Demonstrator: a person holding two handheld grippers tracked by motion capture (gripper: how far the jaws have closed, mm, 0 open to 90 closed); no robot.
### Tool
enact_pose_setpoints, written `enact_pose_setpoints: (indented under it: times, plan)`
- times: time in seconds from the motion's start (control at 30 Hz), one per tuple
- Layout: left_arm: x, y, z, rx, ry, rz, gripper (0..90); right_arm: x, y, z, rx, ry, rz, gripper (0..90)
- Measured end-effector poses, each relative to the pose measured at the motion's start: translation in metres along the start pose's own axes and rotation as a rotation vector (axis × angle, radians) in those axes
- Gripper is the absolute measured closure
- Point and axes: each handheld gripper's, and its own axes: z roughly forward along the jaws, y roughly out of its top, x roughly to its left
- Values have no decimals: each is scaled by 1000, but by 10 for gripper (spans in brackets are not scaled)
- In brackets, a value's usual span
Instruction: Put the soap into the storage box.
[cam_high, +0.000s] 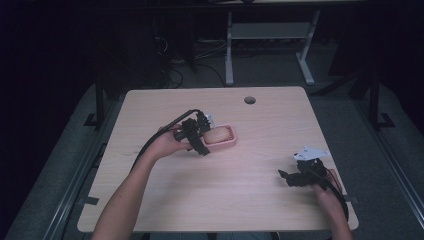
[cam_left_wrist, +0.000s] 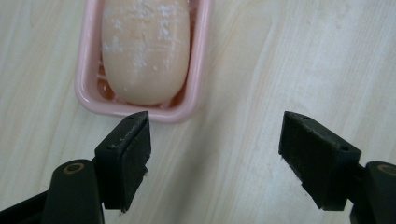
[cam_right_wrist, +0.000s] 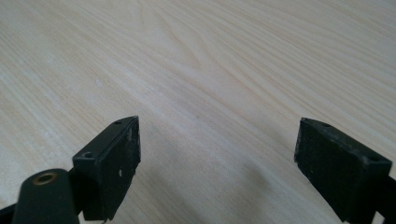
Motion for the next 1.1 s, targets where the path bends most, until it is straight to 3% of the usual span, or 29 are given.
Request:
enact_pose_setpoints:
  times: [1.1]
  plan:
    - [-23, -42, -3, -39, -6, -34, 243, 3, 1, 1, 10, -16, 1, 139]
